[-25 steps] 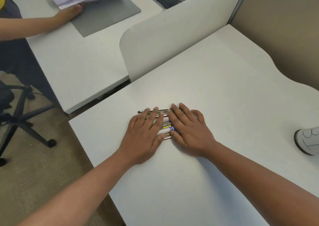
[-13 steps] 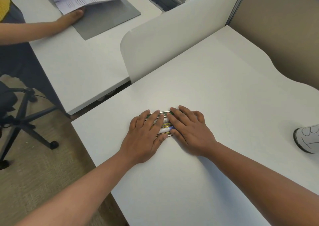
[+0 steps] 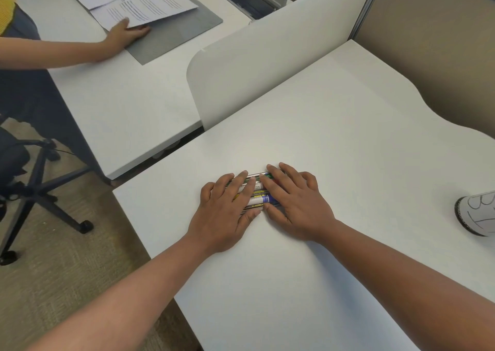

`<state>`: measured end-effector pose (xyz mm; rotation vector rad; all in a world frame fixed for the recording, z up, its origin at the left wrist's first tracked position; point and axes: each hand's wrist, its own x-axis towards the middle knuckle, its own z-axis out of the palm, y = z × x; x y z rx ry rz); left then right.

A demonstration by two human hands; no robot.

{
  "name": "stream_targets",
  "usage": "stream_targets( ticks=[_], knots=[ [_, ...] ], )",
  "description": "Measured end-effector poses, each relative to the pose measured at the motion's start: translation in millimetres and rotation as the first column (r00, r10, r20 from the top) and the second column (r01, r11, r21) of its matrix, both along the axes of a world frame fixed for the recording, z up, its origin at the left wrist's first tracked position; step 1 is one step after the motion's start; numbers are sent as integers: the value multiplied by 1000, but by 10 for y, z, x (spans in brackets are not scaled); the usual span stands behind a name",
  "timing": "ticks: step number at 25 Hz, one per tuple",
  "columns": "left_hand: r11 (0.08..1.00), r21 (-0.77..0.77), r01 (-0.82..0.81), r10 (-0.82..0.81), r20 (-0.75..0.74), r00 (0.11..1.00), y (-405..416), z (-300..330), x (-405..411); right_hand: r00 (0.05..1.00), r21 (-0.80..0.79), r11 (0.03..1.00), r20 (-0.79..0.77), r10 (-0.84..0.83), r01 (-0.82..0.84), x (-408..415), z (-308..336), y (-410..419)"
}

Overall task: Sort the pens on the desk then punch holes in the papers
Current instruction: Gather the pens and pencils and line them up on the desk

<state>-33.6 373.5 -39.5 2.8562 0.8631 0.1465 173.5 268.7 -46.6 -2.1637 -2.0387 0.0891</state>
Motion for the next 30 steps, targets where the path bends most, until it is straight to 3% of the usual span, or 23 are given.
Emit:
stream_targets(
  ticks=[22, 30],
  knots=[
    [1000, -3, 12, -12, 24, 1000, 7, -16, -10, 999, 6, 1000, -18, -27, 27, -8, 50, -11],
    [983, 124, 133, -147, 106, 983, -159, 113, 9, 966, 59, 965, -58, -253, 257, -285, 224, -540]
  ],
)
